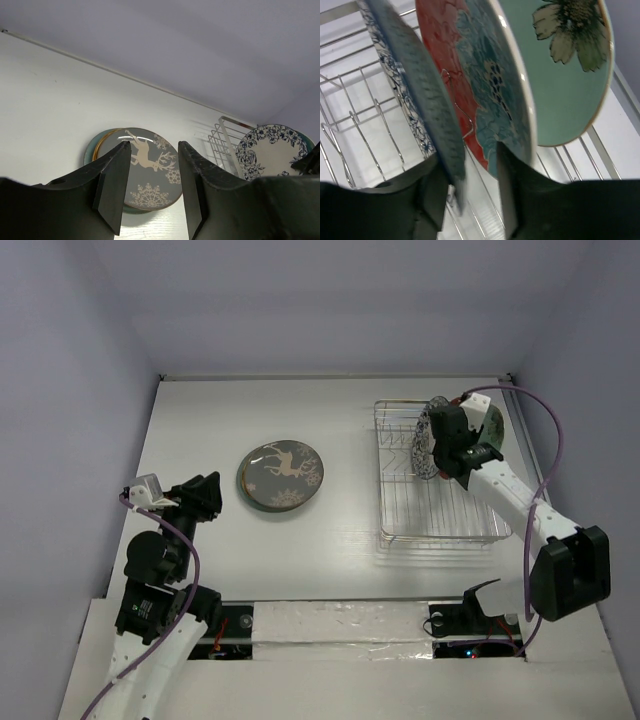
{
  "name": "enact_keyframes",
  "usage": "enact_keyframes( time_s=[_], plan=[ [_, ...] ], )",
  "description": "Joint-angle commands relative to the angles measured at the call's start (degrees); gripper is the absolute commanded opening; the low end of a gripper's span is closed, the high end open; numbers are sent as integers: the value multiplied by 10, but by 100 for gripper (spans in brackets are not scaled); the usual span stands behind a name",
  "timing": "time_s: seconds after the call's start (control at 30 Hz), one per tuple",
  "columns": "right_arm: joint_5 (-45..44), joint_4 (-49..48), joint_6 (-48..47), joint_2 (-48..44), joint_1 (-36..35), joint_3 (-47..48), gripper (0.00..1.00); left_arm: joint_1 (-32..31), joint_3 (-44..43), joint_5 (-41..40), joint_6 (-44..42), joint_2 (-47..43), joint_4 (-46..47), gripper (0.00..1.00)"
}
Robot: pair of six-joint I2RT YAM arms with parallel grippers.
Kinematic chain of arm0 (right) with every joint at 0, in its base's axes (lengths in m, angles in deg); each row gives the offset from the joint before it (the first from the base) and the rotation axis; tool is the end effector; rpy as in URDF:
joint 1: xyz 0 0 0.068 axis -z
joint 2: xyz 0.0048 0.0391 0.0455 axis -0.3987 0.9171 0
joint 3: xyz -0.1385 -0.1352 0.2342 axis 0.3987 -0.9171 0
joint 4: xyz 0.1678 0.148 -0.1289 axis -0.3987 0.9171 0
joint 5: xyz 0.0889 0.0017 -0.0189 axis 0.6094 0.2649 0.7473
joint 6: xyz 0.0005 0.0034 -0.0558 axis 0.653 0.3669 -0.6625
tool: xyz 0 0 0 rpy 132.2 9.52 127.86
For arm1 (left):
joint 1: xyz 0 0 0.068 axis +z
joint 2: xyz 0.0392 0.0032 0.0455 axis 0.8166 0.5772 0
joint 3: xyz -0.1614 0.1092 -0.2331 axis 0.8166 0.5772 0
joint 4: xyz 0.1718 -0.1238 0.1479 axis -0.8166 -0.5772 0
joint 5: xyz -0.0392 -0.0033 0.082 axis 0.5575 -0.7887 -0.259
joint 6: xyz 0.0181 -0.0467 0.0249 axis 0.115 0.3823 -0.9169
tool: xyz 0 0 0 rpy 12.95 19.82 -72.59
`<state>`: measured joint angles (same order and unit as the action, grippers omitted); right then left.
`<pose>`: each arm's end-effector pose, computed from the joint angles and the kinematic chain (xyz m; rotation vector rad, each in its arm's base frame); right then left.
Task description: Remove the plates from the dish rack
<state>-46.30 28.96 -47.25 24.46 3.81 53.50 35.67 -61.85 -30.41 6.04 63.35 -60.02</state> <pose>0.2702 0.0694 0.3241 0.4741 2.0544 -0.3696 0.0430 -0.0063 0.3406 -0.2348 1.3371 -0.4899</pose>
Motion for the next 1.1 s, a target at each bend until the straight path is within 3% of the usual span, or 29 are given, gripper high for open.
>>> enact_keyframes(
  time_s=[0.0,0.07,0.2,0.27,0.77,0.93,1.07],
  plan=[
    [-1,-40,-35,19,7,51,43,-3,0,2,-2,-6,26,40],
    [-8,-37,-43,30,7,65,37,-3,0,2,-3,-7,26,40],
    [-11,-7,-51,46,7,95,5,-8,-1,2,-3,-8,26,40],
    [-8,0,-58,40,7,103,1,-8,-1,2,-3,-8,25,40],
    [37,76,-105,-44,-4,258,0,-8,-1,2,-3,-8,26,41],
    [116,17,-65,-92,-70,224,0,-8,0,2,-2,-3,27,41],
    [196,-104,-7,-83,-132,173,0,-8,-1,2,-2,5,27,41]
  ],
)
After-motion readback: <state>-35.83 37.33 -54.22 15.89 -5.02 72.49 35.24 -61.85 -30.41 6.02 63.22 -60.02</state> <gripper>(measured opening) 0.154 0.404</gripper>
